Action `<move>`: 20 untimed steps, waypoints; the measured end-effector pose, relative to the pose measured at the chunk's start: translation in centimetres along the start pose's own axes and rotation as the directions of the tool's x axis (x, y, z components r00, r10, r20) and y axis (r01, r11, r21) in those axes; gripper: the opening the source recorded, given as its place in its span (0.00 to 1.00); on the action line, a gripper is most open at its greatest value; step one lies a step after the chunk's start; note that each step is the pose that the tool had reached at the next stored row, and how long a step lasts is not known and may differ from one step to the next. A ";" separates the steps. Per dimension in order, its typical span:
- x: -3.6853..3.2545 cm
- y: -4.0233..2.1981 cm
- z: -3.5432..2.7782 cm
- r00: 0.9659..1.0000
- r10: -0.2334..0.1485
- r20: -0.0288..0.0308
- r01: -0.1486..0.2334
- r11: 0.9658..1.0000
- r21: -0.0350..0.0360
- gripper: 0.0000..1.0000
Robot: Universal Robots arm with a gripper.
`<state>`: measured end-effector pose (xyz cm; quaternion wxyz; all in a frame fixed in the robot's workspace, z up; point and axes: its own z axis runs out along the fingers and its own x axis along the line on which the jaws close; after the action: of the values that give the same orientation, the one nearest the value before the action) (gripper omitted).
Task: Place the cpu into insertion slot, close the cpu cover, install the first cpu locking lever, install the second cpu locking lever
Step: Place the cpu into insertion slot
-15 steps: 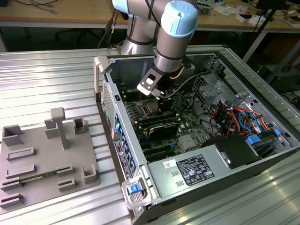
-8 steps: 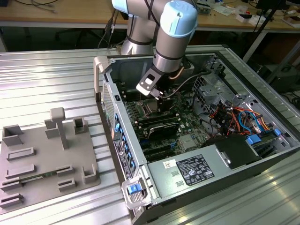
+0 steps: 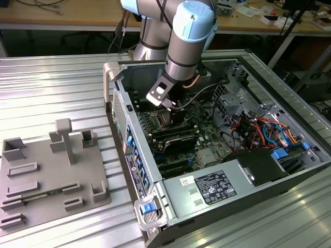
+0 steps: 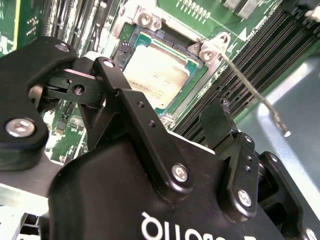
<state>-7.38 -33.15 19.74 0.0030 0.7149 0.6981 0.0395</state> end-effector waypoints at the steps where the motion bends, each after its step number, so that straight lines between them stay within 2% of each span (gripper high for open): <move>1: -0.04 -0.10 -0.01 1.000 0.000 0.000 0.000 1.000 0.000 0.84; 3: -0.11 -0.28 -0.02 1.000 -0.001 -0.001 0.001 1.000 0.000 0.84; 10: -0.12 -0.28 0.00 1.000 -0.003 -0.003 0.003 1.000 0.000 0.84; 14: -0.11 -0.27 -0.19 1.000 -0.003 -0.003 0.003 1.000 0.000 0.84; 15: -0.10 -0.26 -0.23 1.000 -0.003 -0.003 0.003 1.000 0.000 0.84; 17: -0.10 -0.25 -0.41 1.000 -0.003 0.003 0.003 1.000 0.000 0.84; 20: -0.08 -0.23 -0.78 1.000 -0.004 0.008 0.004 1.000 0.000 0.84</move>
<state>-7.66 -33.27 20.50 0.0057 0.7138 0.6994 0.0368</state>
